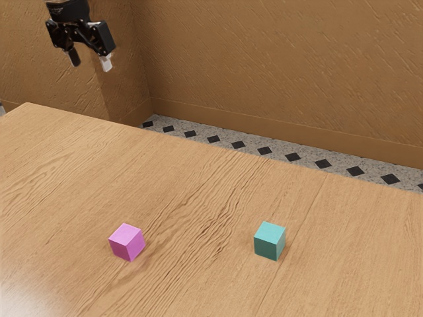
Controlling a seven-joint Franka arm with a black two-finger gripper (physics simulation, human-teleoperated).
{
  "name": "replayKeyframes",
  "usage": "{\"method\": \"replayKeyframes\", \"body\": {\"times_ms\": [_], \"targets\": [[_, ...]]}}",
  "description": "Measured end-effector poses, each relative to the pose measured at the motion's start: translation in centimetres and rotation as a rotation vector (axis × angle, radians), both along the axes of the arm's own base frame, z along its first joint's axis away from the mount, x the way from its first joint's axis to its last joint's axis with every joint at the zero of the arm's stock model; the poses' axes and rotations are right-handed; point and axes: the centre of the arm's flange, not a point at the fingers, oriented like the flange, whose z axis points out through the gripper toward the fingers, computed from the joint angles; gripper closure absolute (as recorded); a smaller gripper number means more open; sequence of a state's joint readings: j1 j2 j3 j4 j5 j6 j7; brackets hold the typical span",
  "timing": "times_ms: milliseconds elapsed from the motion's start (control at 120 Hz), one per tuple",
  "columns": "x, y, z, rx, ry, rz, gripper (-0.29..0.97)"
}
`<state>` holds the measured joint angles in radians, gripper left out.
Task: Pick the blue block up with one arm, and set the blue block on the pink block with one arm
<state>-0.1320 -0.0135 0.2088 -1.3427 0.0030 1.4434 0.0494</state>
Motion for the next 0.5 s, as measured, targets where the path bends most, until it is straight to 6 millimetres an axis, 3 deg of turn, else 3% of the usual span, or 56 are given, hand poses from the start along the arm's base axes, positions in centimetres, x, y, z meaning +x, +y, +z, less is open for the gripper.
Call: {"method": "replayKeyframes", "body": {"times_ms": [200,342,417,500], "targets": [[-0.5,4.9,-0.2,-0.003,0.012,0.080,0.02],[-4.3,7.7,7.6,0.016,-0.139,0.138,0.02],[-4.8,8.0,8.5,0.020,-0.156,0.145,0.02],[-4.1,6.6,8.2,0.018,-0.146,0.115,0.02]]}}
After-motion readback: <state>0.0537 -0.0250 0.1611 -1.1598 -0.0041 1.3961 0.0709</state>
